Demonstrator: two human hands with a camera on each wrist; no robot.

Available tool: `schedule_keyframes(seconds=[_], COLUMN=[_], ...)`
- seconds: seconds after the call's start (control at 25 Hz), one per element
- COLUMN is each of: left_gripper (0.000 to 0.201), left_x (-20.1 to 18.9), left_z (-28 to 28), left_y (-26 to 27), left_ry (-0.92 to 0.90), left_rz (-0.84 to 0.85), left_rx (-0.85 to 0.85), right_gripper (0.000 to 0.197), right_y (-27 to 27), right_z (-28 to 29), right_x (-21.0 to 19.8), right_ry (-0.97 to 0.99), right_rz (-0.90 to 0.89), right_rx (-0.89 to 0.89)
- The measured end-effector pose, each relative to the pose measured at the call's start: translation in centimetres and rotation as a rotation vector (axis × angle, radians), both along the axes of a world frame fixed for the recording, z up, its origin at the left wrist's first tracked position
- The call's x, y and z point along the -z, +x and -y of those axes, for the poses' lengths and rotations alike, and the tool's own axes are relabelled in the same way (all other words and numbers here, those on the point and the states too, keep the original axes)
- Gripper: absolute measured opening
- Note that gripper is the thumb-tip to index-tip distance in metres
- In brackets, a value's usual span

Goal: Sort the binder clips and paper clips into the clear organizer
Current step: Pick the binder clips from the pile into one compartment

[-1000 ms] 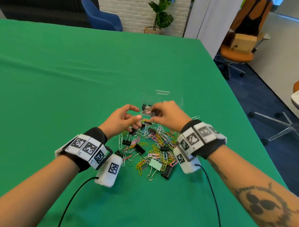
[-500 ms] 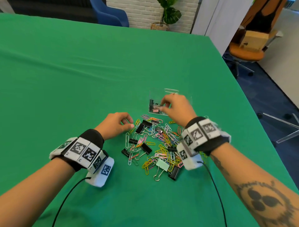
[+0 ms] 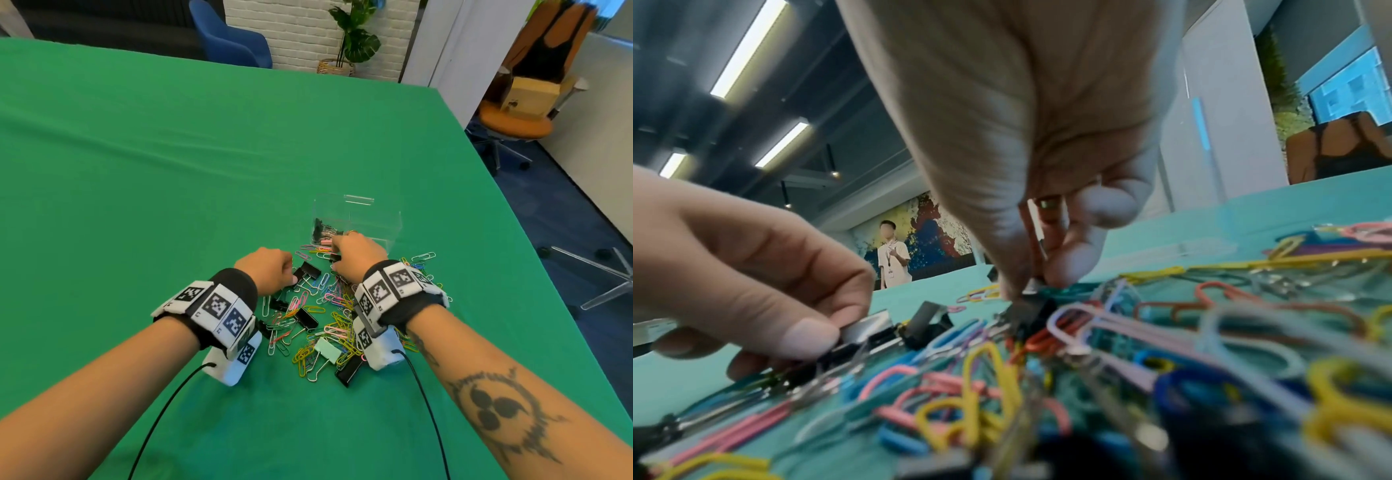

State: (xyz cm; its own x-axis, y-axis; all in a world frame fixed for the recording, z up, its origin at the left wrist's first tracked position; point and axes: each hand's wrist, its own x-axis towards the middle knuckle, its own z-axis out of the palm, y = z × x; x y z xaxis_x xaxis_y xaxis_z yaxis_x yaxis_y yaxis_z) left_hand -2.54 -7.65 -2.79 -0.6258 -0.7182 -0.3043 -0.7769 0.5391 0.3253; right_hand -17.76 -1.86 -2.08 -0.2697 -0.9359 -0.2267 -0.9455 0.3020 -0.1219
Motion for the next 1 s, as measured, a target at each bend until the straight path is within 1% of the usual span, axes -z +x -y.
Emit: schedule_keyframes(seconds=[0.08, 0.16, 0.28, 0.4, 0.44, 0.48, 0.52, 0.56, 0.6, 0.64, 0.68, 0.72, 0.84, 0.92, 1.0], left_gripper=[0.016, 0.018, 0.028, 0.025, 0.030, 0.040, 0.054, 0.070, 0.085, 0.095, 0.100, 0.098, 0.077, 0.069, 0.066], left_x=[0.0, 0.0, -0.4, -1.3, -1.8, -2.2, -2.6, -3.0, -3.2, -3.2, -3.1, -2.8, -2.0, -1.8, -1.6], left_z=[0.1, 0.2, 0.8, 2.2, 2.7, 3.2, 3.6, 4.0, 4.3, 4.5, 4.7, 4.9, 5.3, 5.3, 5.3], left_y=[0.0, 0.1, -0.1, -1.3, -2.1, -3.0, -3.9, -4.8, -5.6, -6.3, -6.7, -7.0, -6.9, -6.5, -6.1], left_ry=[0.037, 0.050, -0.050, -0.145, -0.161, -0.171, -0.164, -0.140, -0.107, -0.078, -0.053, -0.036, -0.022, -0.010, 0.006], left_rz=[-0.002, -0.042, -0.168, -0.311, -0.348, -0.373, -0.385, -0.387, -0.378, -0.362, -0.348, -0.346, -0.419, -0.456, -0.468], left_rx=[0.021, 0.025, -0.020, -0.095, -0.109, -0.113, -0.106, -0.083, -0.045, 0.005, 0.048, 0.070, 0.049, 0.057, 0.068], right_gripper=[0.026, 0.026, 0.025, 0.024, 0.023, 0.020, 0.015, 0.014, 0.021, 0.026, 0.024, 0.020, 0.019, 0.019, 0.022], right_y=[-0.3, -0.3, -0.2, -0.7, -0.8, -1.1, -1.3, -1.6, -1.8, -2.1, -2.2, -2.4, -2.9, -3.1, -3.3], right_z=[0.2, 0.2, 0.1, 0.0, -0.2, -0.2, -0.4, -0.5, -0.7, -0.9, -1.1, -1.3, -2.0, -2.2, -2.4], right_x=[0.0, -0.2, -0.7, -0.7, -0.7, -0.8, -0.9, -1.0, -1.3, -1.4, -1.6, -1.6, -2.0, -2.6, -3.3], right_ry=[0.025, 0.029, 0.010, -0.007, -0.007, -0.021, -0.041, -0.069, -0.091, -0.119, -0.129, -0.137, -0.148, -0.183, -0.193], right_rz=[0.000, 0.013, 0.048, 0.132, 0.162, 0.197, 0.247, 0.316, 0.386, 0.446, 0.472, 0.470, 0.399, 0.422, 0.452], right_rx=[0.005, -0.009, -0.020, -0.016, -0.012, -0.001, 0.026, 0.057, 0.092, 0.122, 0.140, 0.130, 0.064, 0.040, 0.019])
